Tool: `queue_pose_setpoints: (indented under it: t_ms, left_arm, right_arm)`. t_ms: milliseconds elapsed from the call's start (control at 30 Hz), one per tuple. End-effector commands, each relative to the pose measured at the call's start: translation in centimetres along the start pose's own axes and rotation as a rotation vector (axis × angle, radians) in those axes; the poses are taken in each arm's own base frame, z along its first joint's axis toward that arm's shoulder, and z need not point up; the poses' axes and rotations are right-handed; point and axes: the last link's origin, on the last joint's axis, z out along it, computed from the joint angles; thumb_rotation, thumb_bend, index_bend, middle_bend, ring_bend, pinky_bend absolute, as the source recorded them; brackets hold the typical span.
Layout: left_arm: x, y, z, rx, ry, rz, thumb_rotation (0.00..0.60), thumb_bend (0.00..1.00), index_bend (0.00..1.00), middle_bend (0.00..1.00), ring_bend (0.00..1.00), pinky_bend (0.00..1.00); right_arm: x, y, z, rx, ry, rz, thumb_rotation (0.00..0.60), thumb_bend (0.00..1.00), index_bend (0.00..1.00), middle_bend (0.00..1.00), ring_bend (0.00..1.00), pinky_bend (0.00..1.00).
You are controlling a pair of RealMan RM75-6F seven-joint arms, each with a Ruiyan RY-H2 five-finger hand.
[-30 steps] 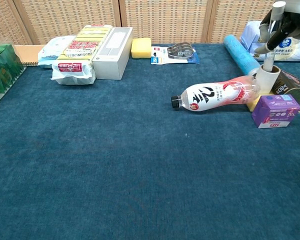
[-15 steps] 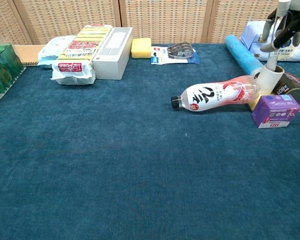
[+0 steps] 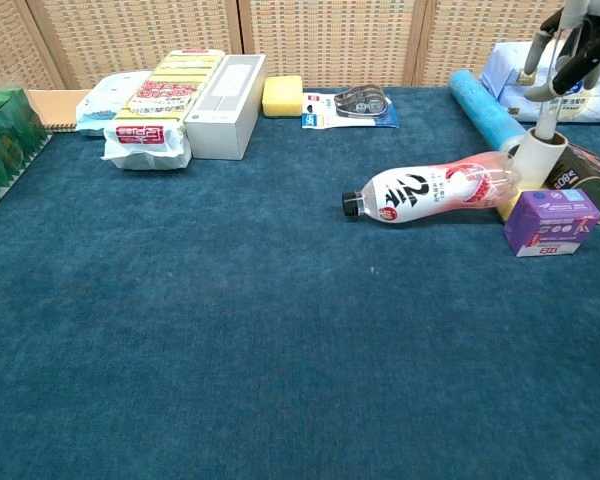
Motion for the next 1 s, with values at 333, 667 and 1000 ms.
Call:
queue_pose_setpoints:
  t_ms: [333, 667, 1000]
  left_arm:
    - [0.06, 0.02, -0.18, -0.006, 0.004, 0.0, 0.6, 0.11, 0.0, 0.16, 0.08, 0.3]
    - [0.07, -0.02, -0.16, -0.002, 0.003, -0.001, 0.6, 0.11, 0.0, 0.16, 0.08, 0.3]
    - [0.07, -0.03, -0.15, -0.003, 0.002, 0.0, 0.6, 0.11, 0.0, 0.16, 0.08, 0.3]
  right_arm:
    - [0.16, -0.15, -0.72, 0.017, 0.013, 0.036, 0.6, 0.31, 0.43, 0.47, 0.47, 0.47]
    - [-0.41, 0.23, -0.51, 0.012, -0.007, 0.049, 0.6, 0.26, 0.38, 0.4, 0.4, 0.4]
    - [-0.54, 0.57, -0.49, 0.012, -0.017, 0.023, 0.6, 0.23, 0.3, 0.34, 0.33, 0.36]
